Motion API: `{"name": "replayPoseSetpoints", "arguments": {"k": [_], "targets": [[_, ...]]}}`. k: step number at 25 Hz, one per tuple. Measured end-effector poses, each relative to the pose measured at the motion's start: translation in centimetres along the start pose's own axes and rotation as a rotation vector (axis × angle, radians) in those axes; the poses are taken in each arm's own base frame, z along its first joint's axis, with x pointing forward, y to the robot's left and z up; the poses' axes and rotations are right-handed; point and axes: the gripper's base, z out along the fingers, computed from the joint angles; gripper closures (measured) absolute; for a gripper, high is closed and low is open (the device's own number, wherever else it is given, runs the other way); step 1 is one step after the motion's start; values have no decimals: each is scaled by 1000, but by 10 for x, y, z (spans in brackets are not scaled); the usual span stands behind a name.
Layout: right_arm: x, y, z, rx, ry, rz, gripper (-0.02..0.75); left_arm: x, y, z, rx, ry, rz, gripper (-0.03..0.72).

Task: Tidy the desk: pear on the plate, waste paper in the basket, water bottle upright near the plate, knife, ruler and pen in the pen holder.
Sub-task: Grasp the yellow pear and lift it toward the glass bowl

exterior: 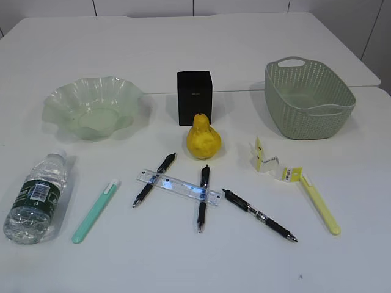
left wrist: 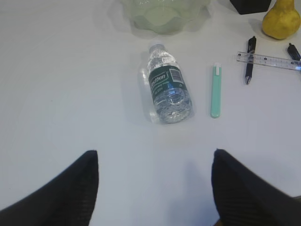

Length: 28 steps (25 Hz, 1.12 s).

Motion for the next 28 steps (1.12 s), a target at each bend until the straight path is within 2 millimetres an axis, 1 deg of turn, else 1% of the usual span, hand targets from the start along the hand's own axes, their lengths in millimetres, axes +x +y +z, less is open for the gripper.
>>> {"name": "replayPoseSetpoints", "arguments": {"k": [24, 28], "targets": [[0, 0, 0, 0, 0, 0, 169, 0, 0, 0, 0, 0, 0, 161], [0, 1, 0, -11, -2, 5, 169, -3, -1, 1, 10, 10, -5, 161]]}}
